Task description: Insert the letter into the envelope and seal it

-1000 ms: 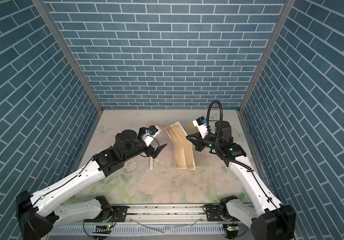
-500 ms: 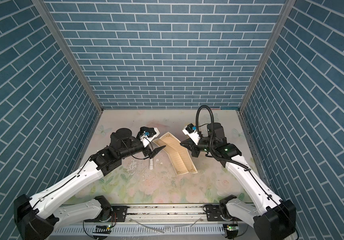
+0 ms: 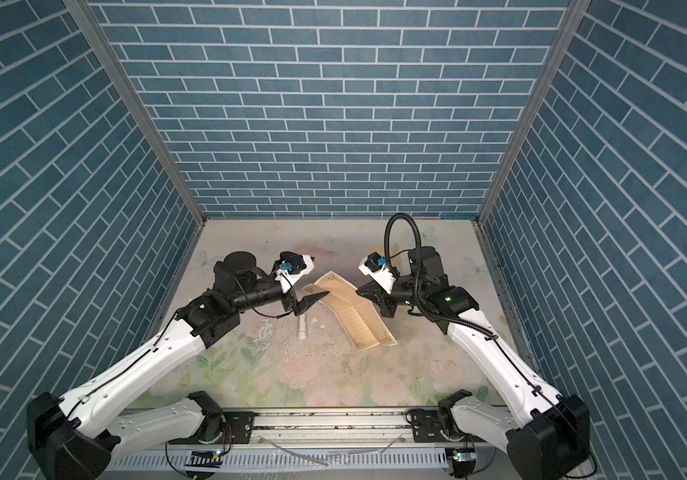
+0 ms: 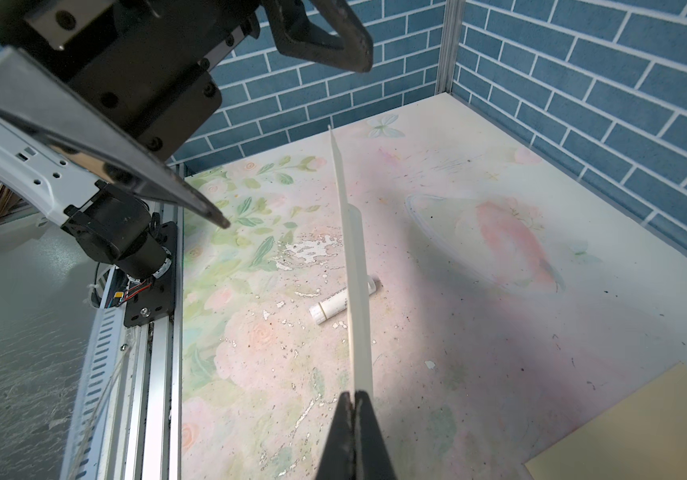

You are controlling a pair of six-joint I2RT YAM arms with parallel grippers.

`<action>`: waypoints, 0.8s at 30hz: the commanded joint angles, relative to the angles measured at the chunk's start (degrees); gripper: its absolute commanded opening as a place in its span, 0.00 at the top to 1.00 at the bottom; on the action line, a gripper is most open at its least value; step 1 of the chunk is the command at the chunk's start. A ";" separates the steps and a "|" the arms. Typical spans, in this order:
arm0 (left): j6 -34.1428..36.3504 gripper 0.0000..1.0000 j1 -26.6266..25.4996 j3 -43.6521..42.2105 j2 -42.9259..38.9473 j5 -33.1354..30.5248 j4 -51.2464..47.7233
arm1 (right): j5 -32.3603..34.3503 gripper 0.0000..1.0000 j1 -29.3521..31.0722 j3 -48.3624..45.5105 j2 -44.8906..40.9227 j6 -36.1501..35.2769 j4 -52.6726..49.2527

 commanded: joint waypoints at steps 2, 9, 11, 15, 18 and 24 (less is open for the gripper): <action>1.42 0.07 1.59 1.67 1.30 7.49 -0.78 | -0.28 1.00 0.71 3.66 -0.87 -4.80 -1.50; 4.86 0.08 1.95 2.08 1.85 10.67 -1.74 | -0.04 1.00 1.68 4.10 -0.76 -5.46 -1.99; 5.37 0.08 2.28 1.99 1.82 11.42 -1.52 | 0.13 1.00 1.95 4.11 -0.81 -5.54 -1.99; 5.79 0.08 2.99 2.51 2.76 13.51 -1.38 | 0.60 1.00 2.40 4.24 -1.10 -5.91 -2.71; 5.98 0.09 3.18 3.08 3.79 14.81 -1.80 | 0.77 1.00 2.66 4.07 -1.21 -6.17 -2.77; 7.27 0.18 3.18 4.14 5.92 15.74 -4.83 | 1.13 1.00 3.11 4.12 -1.47 -6.43 -2.68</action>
